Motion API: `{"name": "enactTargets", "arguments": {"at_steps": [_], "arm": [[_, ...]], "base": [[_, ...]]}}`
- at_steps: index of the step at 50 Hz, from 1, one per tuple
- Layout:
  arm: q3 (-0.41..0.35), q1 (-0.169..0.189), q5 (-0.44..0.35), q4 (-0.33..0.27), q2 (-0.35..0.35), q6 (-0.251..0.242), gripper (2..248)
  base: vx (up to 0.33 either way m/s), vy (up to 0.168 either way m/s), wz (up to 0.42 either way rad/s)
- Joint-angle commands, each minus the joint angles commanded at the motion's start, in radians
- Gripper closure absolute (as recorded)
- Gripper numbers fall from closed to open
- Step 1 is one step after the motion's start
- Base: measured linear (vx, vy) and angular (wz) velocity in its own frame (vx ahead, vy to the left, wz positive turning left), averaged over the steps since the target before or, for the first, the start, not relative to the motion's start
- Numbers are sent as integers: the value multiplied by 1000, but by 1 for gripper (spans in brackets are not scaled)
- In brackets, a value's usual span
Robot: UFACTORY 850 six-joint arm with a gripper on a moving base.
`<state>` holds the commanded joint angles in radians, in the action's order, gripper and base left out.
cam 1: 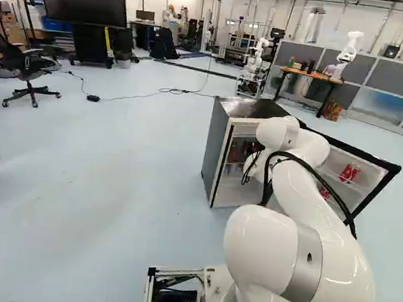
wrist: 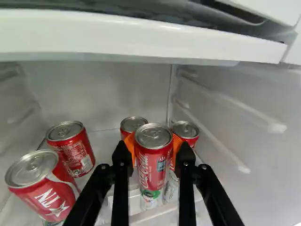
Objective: Grab a drink from the fridge
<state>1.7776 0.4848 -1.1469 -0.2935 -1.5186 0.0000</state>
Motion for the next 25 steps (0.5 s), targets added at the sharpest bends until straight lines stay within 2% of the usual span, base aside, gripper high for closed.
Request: {"name": "enactTargets", "arguments": {"at_steps": [8, 25], "arm": [[-31, 1, 0, 0, 18, 0, 154], [-187, 5, 0, 0, 108, 0, 154]], "base": [[0, 0, 0], [0, 0, 0]]}}
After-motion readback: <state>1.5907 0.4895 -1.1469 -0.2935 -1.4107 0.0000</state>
